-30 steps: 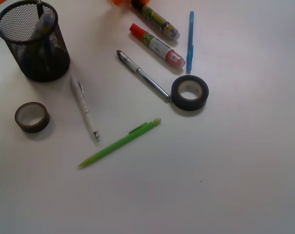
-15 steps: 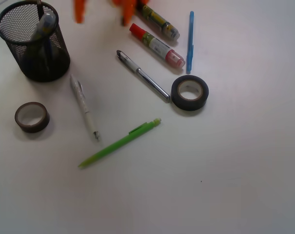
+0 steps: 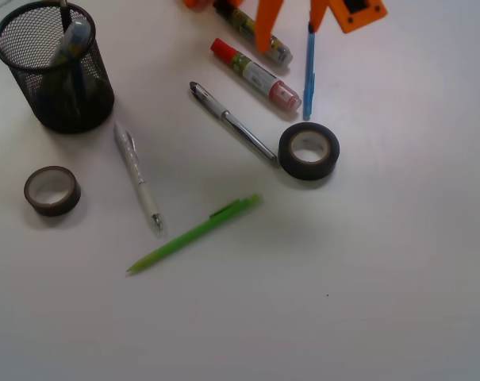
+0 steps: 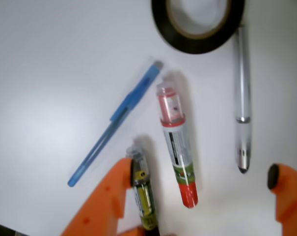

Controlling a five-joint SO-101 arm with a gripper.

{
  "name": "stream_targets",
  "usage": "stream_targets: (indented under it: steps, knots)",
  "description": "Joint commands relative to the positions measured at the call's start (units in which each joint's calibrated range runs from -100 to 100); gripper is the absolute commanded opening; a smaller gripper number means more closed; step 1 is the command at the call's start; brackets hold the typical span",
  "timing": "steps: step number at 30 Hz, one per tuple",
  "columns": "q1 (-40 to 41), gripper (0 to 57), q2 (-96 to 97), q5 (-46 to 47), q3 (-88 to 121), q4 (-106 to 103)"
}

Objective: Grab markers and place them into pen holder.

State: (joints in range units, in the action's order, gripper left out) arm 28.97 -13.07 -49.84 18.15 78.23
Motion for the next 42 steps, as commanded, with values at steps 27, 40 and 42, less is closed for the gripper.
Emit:
stream_targets:
  steps: [27, 40, 42]
  knots:
    - [-0.8, 30.5, -20.0, 1.3, 39.5, -22.7]
    - [-3.4, 30.5, 1.3, 7.0, 30.1, -23.0]
    - [-3.7, 30.4, 5.6, 7.8, 26.7, -23.0]
